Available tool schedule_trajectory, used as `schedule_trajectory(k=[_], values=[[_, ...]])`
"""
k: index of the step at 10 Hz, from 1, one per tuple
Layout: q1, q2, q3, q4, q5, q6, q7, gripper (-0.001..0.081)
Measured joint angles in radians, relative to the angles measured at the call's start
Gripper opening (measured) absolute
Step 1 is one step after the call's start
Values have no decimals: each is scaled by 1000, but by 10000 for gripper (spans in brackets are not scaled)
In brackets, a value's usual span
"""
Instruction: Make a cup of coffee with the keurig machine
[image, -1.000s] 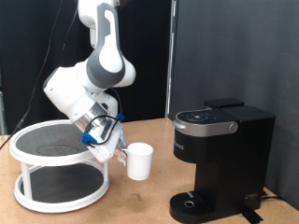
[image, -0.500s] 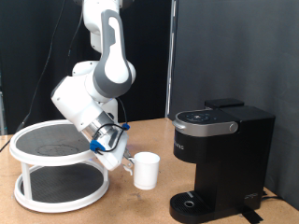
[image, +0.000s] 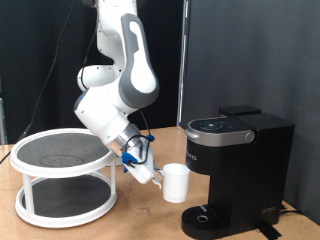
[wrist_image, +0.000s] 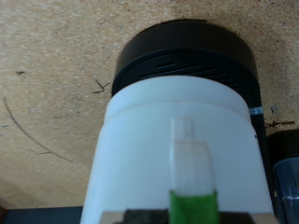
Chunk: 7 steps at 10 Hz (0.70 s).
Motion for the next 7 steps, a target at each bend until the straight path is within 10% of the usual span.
schedule_trajectory(k=[7], values=[[29, 64, 90, 11, 136, 89, -20, 4]])
